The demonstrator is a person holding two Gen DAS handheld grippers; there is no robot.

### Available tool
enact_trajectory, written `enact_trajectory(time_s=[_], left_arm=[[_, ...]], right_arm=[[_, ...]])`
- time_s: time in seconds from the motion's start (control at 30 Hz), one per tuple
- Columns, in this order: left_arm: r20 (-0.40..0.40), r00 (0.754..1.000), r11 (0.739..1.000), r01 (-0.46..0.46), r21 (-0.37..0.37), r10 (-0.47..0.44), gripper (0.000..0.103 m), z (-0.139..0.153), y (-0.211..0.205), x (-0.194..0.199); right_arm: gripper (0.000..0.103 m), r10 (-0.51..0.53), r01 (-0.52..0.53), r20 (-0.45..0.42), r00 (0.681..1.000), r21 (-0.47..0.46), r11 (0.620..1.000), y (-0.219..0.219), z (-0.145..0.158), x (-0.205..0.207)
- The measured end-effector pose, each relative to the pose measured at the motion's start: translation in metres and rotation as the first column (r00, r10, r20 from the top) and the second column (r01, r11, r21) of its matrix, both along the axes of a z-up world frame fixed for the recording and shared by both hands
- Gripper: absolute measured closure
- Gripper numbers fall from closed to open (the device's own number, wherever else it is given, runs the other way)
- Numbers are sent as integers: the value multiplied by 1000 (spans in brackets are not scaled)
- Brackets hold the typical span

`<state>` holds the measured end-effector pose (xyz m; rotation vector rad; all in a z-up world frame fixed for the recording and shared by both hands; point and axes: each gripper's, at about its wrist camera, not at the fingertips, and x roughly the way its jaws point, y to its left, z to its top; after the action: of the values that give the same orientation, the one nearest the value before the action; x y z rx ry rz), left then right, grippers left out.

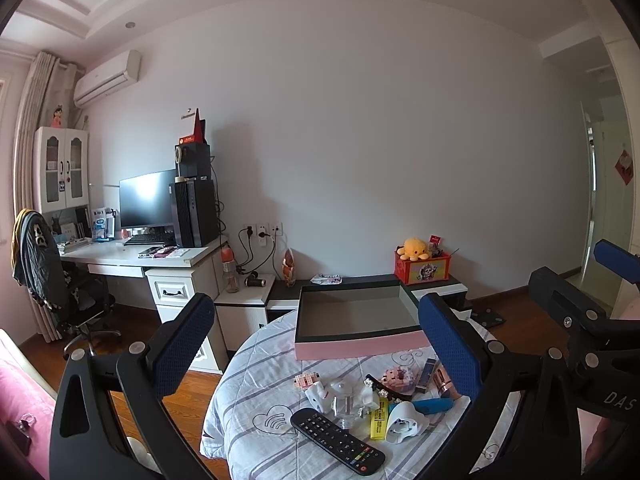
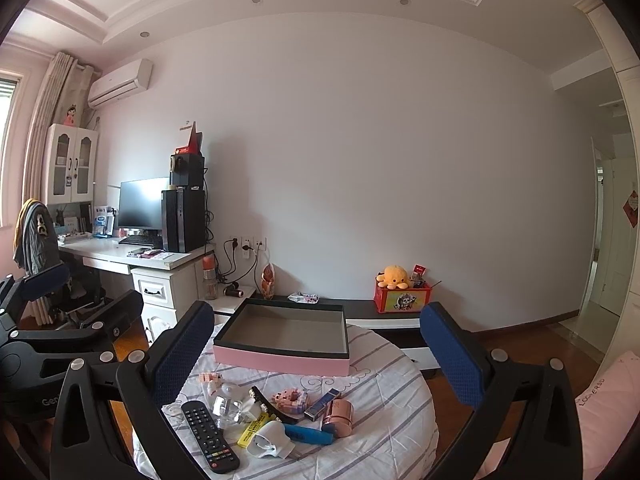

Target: Organize rigid objects

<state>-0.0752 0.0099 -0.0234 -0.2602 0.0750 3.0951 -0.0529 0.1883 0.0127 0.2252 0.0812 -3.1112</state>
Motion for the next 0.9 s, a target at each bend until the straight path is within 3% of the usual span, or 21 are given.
enact_trajectory(time_s=[0.37,0.9], left_arm=[[26,1000,1000,-12,-5,12,0,-8,-1,-17],[207,978,999,-12,-53,23,0,-74,12,-70]], right_arm=[[0,12,-12,27,1000,9,1000,-3,-12,-16],[0,17,-20,212,977,15,1000,1,-79,-68]])
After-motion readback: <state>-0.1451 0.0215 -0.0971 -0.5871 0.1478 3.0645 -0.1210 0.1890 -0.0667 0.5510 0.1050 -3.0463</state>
